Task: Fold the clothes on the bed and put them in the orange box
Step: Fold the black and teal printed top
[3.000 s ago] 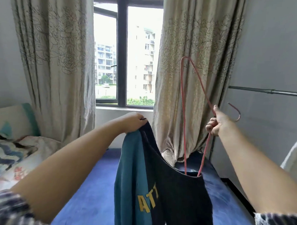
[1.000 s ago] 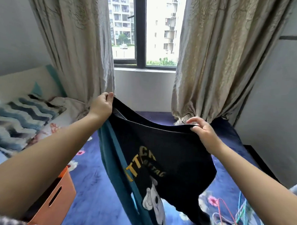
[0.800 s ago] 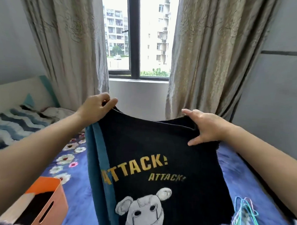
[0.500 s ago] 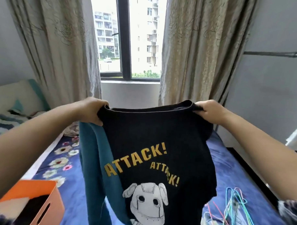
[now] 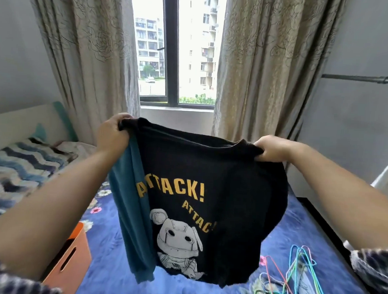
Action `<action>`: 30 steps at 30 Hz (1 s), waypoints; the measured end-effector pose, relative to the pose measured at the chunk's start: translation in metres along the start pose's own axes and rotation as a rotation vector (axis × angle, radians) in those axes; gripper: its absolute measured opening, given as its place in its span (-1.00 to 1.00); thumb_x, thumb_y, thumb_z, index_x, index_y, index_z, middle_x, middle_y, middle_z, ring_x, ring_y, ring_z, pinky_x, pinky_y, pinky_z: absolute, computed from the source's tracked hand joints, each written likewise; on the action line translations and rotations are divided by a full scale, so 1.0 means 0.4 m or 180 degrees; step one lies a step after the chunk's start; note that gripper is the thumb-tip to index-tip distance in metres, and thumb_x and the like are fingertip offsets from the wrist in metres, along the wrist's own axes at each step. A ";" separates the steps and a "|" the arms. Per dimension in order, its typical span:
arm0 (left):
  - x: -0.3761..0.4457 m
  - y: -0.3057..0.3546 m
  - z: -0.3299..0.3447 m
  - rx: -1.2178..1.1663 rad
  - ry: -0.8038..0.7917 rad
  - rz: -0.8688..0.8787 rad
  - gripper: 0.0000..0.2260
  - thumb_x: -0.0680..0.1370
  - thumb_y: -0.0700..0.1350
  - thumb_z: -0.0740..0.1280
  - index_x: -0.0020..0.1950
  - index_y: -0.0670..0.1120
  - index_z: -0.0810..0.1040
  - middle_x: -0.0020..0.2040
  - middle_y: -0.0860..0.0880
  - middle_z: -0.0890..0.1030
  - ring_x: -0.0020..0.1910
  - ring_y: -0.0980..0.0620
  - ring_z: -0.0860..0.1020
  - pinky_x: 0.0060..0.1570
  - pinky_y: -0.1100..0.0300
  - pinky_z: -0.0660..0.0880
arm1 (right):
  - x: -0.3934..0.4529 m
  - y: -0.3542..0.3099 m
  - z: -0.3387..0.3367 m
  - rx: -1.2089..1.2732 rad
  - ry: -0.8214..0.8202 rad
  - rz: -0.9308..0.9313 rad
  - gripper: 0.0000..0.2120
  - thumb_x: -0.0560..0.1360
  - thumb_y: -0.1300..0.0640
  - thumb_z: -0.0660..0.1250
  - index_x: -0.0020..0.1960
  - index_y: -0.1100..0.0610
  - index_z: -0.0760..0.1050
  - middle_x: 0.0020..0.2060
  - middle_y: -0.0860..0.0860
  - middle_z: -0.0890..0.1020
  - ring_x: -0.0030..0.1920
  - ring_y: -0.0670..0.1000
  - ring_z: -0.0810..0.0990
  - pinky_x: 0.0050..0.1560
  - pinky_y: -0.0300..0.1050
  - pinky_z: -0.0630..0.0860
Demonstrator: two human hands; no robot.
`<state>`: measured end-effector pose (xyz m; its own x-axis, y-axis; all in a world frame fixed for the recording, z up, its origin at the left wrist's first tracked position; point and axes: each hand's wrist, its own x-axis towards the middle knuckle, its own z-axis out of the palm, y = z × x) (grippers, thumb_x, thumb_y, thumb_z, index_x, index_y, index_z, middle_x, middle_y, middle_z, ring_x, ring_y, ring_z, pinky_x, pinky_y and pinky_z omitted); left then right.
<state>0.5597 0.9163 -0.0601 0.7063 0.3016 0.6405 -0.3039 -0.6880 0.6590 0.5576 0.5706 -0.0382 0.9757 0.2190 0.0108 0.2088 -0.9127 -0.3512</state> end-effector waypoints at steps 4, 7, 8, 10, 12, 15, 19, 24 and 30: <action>-0.057 0.012 -0.027 -0.0431 0.0362 -0.0383 -0.73 0.57 -0.35 0.16 0.24 -0.28 0.49 0.05 -0.21 0.54 -0.05 -0.06 0.50 -0.20 0.35 0.31 | -0.036 -0.015 0.008 -0.0067 0.0383 -0.0106 -0.84 0.54 0.22 0.24 0.05 0.22 0.55 -0.14 0.01 0.54 -0.04 0.02 0.50 -0.10 -0.18 0.35; -0.077 0.000 -0.090 -0.0083 0.0408 0.0062 -0.75 0.60 -0.26 0.17 0.25 -0.25 0.49 0.07 -0.29 0.57 0.09 -0.20 0.50 -0.08 0.19 0.28 | -0.098 -0.031 0.030 0.1094 0.1394 -0.0108 -0.82 0.60 0.14 0.15 0.08 0.15 0.51 -0.13 0.02 0.54 -0.05 0.02 0.47 -0.12 -0.17 0.32; -0.076 -0.007 -0.119 0.0024 0.0330 0.0311 -0.75 0.60 -0.23 0.18 0.26 -0.21 0.49 0.04 -0.28 0.57 0.07 -0.20 0.51 -0.09 0.19 0.29 | -0.113 -0.045 0.045 0.1214 0.1645 -0.0043 -0.79 0.61 0.12 0.13 0.13 0.14 0.49 -0.08 0.03 0.55 -0.04 0.01 0.46 -0.09 -0.18 0.30; -0.078 -0.035 -0.183 0.0441 0.0096 0.0872 -0.75 0.60 -0.18 0.21 0.23 -0.20 0.51 -0.06 -0.30 0.59 -0.04 -0.24 0.54 -0.11 0.11 0.35 | -0.146 -0.074 0.072 0.1107 0.1812 0.0063 -0.75 0.61 0.12 0.11 0.20 0.14 0.48 -0.01 0.05 0.55 0.01 0.03 0.47 -0.04 -0.17 0.31; -0.082 -0.075 -0.248 0.1046 -0.0157 0.1381 -0.75 0.58 -0.12 0.25 0.16 -0.24 0.55 -0.16 -0.34 0.59 -0.16 -0.32 0.57 -0.19 -0.04 0.43 | -0.185 -0.097 0.082 0.0511 0.1699 0.0211 -0.75 0.59 0.09 0.15 0.18 0.13 0.50 -0.02 0.06 0.57 0.07 0.10 0.51 -0.02 -0.13 0.35; -0.111 -0.113 -0.333 0.1605 -0.0747 0.1655 -0.75 0.56 -0.10 0.29 0.12 -0.25 0.57 -0.16 -0.33 0.61 -0.18 -0.32 0.58 -0.22 -0.04 0.45 | -0.253 -0.126 0.082 -0.0577 0.1033 0.0455 -0.72 0.53 -0.07 0.25 0.06 0.11 0.56 -0.05 0.07 0.60 0.06 0.11 0.53 0.03 -0.01 0.46; -0.138 -0.143 -0.419 0.1650 -0.1753 0.1219 -0.70 0.58 0.00 0.20 0.18 -0.12 0.56 -0.03 -0.24 0.62 -0.01 -0.21 0.56 -0.10 0.08 0.40 | -0.329 -0.199 0.097 -0.0753 0.0313 0.0692 -0.69 0.40 -0.15 0.39 -0.09 0.10 0.59 -0.13 0.02 0.58 -0.04 0.05 0.54 0.01 -0.04 0.50; -0.149 -0.166 -0.471 0.1500 -0.2072 0.1129 -0.70 0.57 0.02 0.21 0.04 -0.19 0.59 -0.14 -0.17 0.63 -0.11 -0.13 0.56 -0.07 0.08 0.45 | -0.359 -0.249 0.109 -0.0783 0.0081 0.0845 -0.74 0.43 -0.12 0.37 -0.21 0.08 0.55 -0.20 -0.01 0.55 -0.10 0.03 0.53 -0.09 -0.13 0.45; -0.121 -0.212 -0.401 0.1749 -0.2106 0.1052 -0.77 0.54 -0.09 0.23 0.06 -0.19 0.57 -0.05 -0.20 0.62 -0.04 -0.18 0.54 -0.16 0.13 0.37 | -0.279 -0.247 0.166 -0.1344 0.0218 0.0828 -0.72 0.51 -0.12 0.27 0.03 0.06 0.59 0.02 0.04 0.58 0.03 0.07 0.52 -0.13 -0.15 0.36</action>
<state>0.4488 1.0659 -0.0838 0.9108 -0.2886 0.2951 -0.3284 -0.9398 0.0945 0.4236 0.6591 -0.0667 0.9982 -0.0446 0.0396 -0.0469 -0.9972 0.0589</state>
